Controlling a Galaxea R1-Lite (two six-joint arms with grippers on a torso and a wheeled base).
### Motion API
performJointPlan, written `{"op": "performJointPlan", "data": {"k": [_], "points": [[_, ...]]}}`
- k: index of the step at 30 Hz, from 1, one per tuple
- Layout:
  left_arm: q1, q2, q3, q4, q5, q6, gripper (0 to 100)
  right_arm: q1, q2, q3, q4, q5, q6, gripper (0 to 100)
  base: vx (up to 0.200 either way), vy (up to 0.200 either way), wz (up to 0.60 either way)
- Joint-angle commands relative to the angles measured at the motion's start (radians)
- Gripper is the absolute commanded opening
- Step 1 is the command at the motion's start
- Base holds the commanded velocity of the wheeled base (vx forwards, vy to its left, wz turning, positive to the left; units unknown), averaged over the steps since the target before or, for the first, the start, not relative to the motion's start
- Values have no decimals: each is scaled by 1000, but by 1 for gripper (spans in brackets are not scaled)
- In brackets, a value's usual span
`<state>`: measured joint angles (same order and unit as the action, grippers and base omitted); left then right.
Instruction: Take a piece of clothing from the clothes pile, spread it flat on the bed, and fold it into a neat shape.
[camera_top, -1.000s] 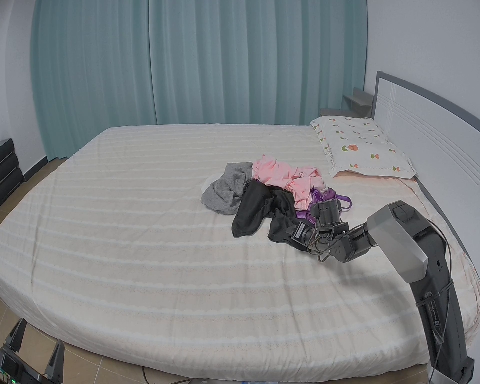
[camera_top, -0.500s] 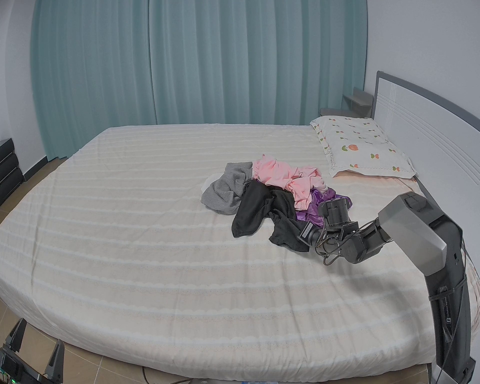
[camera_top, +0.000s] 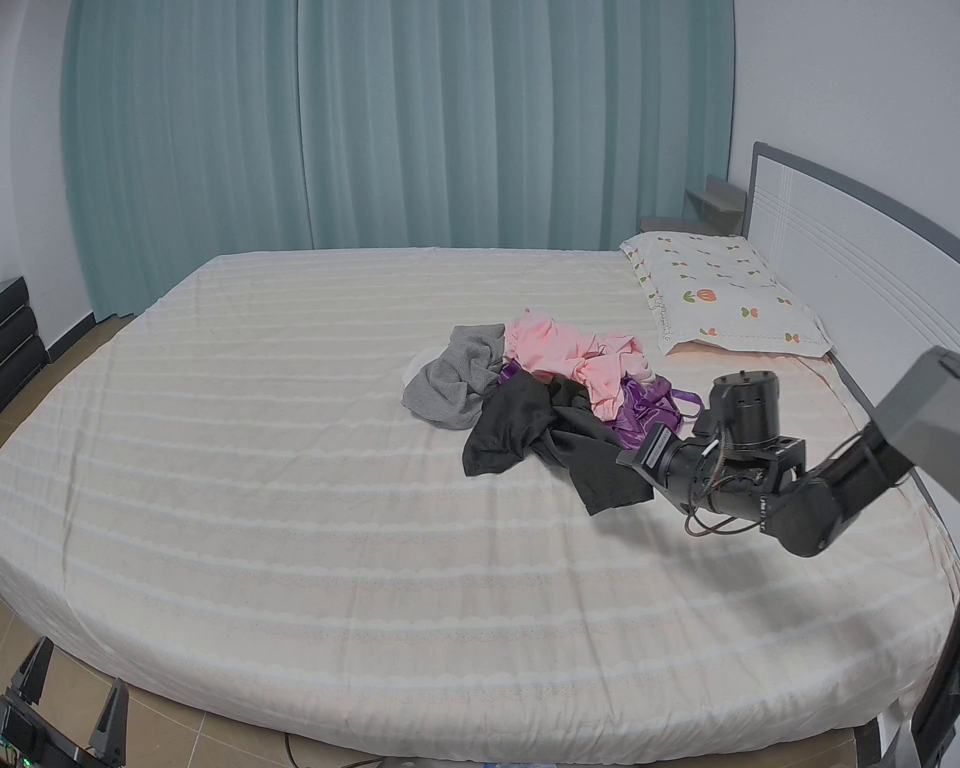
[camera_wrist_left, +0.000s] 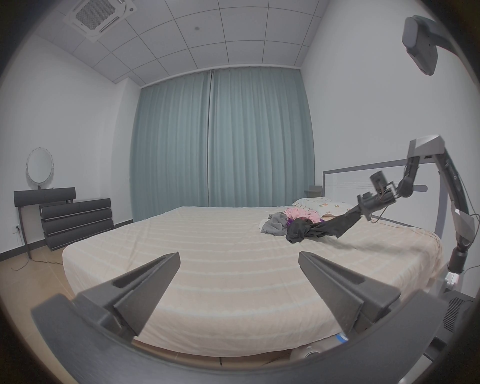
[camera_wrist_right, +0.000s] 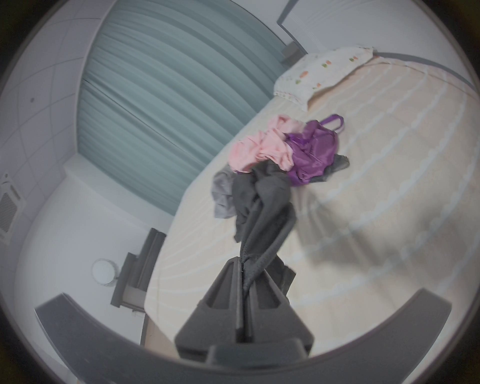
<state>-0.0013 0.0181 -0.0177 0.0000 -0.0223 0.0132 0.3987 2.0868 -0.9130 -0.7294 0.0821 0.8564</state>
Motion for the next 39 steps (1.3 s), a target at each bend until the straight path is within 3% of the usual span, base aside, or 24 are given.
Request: {"op": "performJointPlan", "data": {"k": [1, 6, 10, 12, 15, 19, 22, 24, 30, 32, 36, 39], "points": [[1, -10, 16, 0, 12, -13, 100, 75, -361, 203, -58, 19, 3, 0, 0, 0, 0], [1, -9, 16, -18, 24, -30, 100, 112, -521, 269, -47, 18, -5, 0, 0, 0, 0], [-8, 89, -234, -106, 4, -153, 100, 137, -590, 309, -44, 16, -10, 0, 0, 0, 0], [-5, 168, -269, -89, -16, -128, 100, 143, -603, 313, -44, 15, -13, 0, 0, 0, 0], [-11, 283, -255, -72, -79, -33, 100, 180, -662, 315, -44, 16, -14, 0, 0, 0, 0], [-51, 461, -262, -75, -265, -29, 100, 232, -700, 304, -44, 16, -37, 0, 0, 0, 0], [-60, 583, -262, -80, -323, -16, 100, 252, -711, 301, -47, 15, -54, 0, 0, 0, 0], [-117, 729, -262, -115, -352, -13, 100, 264, -726, 283, -47, 8, -63, 0, 0, 0, 0], [-258, 1022, -258, -302, -347, -19, 100, 293, -740, 258, -38, 10, -63, 0, 0, 0, 0], [-325, 1208, -254, -411, -320, -19, 100, 316, -743, 256, -30, 8, -63, 0, 0, 0, 0], [-394, 1376, -260, -512, -272, -24, 100, 318, -743, 250, -30, 8, -63, 0, 0, 0, 0], [-467, 1576, -260, -692, -212, -24, 100, 325, -748, 261, -30, 7, -63, 0, 0, 0, 0]]}}
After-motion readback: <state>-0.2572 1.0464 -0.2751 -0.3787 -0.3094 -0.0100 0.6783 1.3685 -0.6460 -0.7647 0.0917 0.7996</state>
